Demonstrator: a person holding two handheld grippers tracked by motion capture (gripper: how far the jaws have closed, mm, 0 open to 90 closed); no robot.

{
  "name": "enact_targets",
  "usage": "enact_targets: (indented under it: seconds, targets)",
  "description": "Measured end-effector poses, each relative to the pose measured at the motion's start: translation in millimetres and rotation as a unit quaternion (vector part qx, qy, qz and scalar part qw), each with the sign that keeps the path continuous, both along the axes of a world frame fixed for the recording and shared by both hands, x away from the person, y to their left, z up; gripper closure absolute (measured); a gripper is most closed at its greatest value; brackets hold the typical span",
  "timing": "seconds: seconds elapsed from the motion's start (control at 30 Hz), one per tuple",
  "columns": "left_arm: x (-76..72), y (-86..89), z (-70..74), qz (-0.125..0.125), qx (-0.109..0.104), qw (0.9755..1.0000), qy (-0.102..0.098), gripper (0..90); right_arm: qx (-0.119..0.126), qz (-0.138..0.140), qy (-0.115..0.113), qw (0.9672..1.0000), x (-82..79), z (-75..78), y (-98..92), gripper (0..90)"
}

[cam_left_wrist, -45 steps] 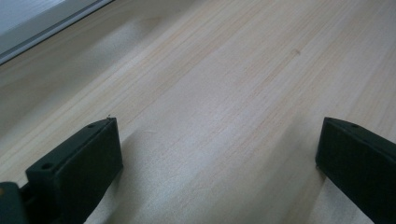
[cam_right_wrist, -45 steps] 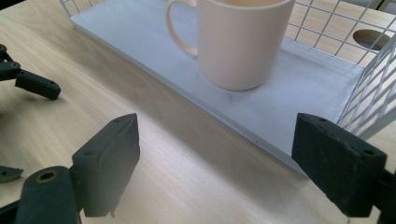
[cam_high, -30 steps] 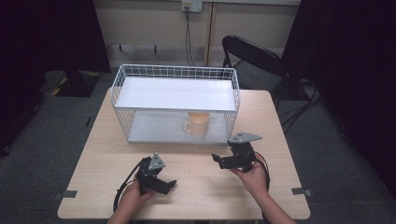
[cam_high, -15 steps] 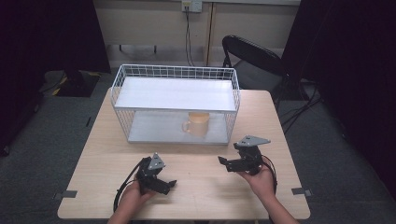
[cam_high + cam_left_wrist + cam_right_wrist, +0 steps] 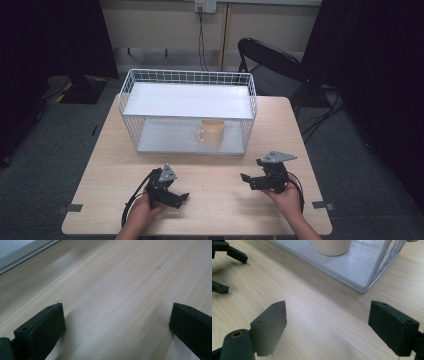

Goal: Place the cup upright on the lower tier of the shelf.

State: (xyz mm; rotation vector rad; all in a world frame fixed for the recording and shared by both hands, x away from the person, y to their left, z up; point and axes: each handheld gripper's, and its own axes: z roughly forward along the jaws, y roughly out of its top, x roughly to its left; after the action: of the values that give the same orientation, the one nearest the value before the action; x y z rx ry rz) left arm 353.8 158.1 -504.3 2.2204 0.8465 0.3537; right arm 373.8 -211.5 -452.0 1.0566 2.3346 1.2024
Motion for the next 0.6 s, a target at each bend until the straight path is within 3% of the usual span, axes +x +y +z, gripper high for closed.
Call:
enact_targets:
  seconds: [0.6]
  targets:
    - [0.0, 0.0, 0.0, 0.000, 0.000, 1.0000, 0.000, 0.0, -0.011, -0.008, 0.018, 0.9997, -11.9, -28.0, -18.5, 14.9]
